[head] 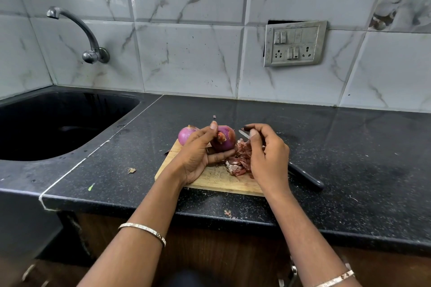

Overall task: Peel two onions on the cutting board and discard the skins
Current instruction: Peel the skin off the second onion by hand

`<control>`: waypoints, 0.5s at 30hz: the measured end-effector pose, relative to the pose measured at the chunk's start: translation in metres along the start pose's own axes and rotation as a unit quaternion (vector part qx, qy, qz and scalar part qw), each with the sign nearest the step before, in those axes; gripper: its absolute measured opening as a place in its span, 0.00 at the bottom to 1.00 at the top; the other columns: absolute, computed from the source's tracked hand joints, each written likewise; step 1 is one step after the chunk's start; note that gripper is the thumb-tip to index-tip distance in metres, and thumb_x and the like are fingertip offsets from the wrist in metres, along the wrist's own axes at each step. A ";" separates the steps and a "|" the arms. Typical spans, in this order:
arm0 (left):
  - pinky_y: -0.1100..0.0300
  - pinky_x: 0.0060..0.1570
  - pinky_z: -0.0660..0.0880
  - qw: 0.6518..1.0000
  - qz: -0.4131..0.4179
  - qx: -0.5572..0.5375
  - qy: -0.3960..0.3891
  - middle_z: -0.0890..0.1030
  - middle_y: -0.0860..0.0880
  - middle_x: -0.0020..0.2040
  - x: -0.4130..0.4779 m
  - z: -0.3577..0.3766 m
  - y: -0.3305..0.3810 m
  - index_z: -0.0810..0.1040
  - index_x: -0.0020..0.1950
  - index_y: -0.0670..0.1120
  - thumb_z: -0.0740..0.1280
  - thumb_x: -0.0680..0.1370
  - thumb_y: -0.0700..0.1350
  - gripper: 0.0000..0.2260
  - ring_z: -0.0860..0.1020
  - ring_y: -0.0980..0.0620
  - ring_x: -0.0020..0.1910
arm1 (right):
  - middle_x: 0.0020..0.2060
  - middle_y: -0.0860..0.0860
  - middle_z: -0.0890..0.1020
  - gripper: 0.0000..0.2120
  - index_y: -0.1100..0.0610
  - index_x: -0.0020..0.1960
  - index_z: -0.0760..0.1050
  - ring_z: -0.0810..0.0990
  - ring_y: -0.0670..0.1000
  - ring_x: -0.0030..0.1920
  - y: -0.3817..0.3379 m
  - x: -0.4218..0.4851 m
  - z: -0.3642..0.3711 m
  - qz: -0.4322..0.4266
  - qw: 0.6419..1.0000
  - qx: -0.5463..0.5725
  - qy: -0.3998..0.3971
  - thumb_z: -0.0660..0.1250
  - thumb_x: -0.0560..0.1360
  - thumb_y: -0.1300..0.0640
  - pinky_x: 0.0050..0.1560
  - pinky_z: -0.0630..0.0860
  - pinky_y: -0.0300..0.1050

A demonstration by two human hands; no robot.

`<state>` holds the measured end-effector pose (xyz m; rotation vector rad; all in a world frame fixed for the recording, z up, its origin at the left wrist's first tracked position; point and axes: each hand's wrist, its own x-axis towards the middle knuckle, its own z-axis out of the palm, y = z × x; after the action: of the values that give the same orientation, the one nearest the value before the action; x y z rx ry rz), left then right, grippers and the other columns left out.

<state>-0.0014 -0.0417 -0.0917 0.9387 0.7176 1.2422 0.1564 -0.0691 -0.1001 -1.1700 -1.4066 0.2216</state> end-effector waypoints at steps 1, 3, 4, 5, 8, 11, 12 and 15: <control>0.52 0.47 0.85 1.000 -0.005 0.000 0.003 0.78 0.33 0.63 -0.001 0.001 0.001 0.78 0.60 0.33 0.65 0.82 0.52 0.22 0.83 0.37 0.57 | 0.37 0.44 0.82 0.14 0.55 0.52 0.83 0.81 0.41 0.40 -0.001 0.000 0.000 -0.004 1.000 -0.005 -0.005 0.60 0.85 0.50 0.41 0.75 0.36; 0.52 0.48 0.84 1.000 -0.010 0.002 -0.002 0.81 0.33 0.61 -0.003 0.003 0.003 0.78 0.59 0.33 0.67 0.80 0.55 0.24 0.84 0.38 0.57 | 0.39 0.45 0.83 0.16 0.55 0.51 0.83 0.81 0.42 0.42 -0.001 -0.001 0.001 -0.006 1.000 -0.016 -0.020 0.60 0.85 0.49 0.44 0.76 0.38; 0.52 0.48 0.84 1.000 -0.010 0.003 -0.009 0.81 0.33 0.60 -0.003 0.003 0.003 0.78 0.60 0.32 0.68 0.79 0.55 0.25 0.84 0.39 0.56 | 0.42 0.45 0.84 0.12 0.55 0.51 0.83 0.81 0.42 0.45 -0.001 -0.001 0.001 -0.006 1.000 -0.017 -0.023 0.62 0.84 0.52 0.47 0.77 0.40; 0.53 0.49 0.84 1.000 -0.009 0.003 -0.013 0.81 0.33 0.60 -0.004 0.002 0.003 0.78 0.61 0.31 0.68 0.78 0.55 0.26 0.84 0.40 0.56 | 0.44 0.44 0.84 0.07 0.54 0.52 0.82 0.81 0.41 0.47 -0.001 -0.001 0.001 -0.006 0.999 -0.016 -0.027 0.65 0.82 0.57 0.49 0.78 0.41; 0.52 0.52 0.84 1.000 -0.002 0.012 -0.028 0.81 0.33 0.61 -0.002 -0.001 0.002 0.76 0.63 0.29 0.69 0.79 0.50 0.25 0.84 0.43 0.56 | 0.48 0.43 0.83 0.09 0.52 0.54 0.82 0.80 0.40 0.51 -0.003 -0.002 0.000 -0.023 0.999 -0.021 -0.035 0.69 0.76 0.62 0.53 0.79 0.40; 0.56 0.47 0.84 0.999 -0.003 0.029 -0.037 0.85 0.43 0.45 0.000 -0.003 0.000 0.82 0.50 0.39 0.67 0.81 0.47 0.12 0.85 0.51 0.47 | 0.46 0.41 0.83 0.06 0.52 0.52 0.84 0.81 0.39 0.48 -0.007 -0.003 0.000 -0.044 0.998 -0.014 -0.038 0.75 0.75 0.54 0.50 0.77 0.33; 0.58 0.45 0.84 0.999 0.000 0.034 -0.036 0.84 0.45 0.41 0.000 -0.003 0.000 0.82 0.47 0.41 0.66 0.82 0.47 0.11 0.84 0.52 0.45 | 0.45 0.41 0.83 0.07 0.52 0.51 0.85 0.81 0.39 0.48 -0.007 -0.003 0.000 -0.049 0.998 -0.014 -0.036 0.76 0.74 0.53 0.50 0.76 0.32; 0.56 0.47 0.84 0.999 0.002 0.029 -0.041 0.85 0.43 0.49 0.001 -0.004 -0.001 0.82 0.53 0.38 0.66 0.82 0.45 0.11 0.85 0.50 0.50 | 0.42 0.41 0.84 0.05 0.53 0.48 0.86 0.82 0.40 0.45 -0.004 -0.002 0.001 -0.068 0.998 -0.017 -0.009 0.77 0.73 0.57 0.49 0.78 0.35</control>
<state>-0.0039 -0.0398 -0.0938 1.0332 0.6919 1.1842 0.1530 -0.0726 -0.0986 -1.0982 -1.5038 0.1130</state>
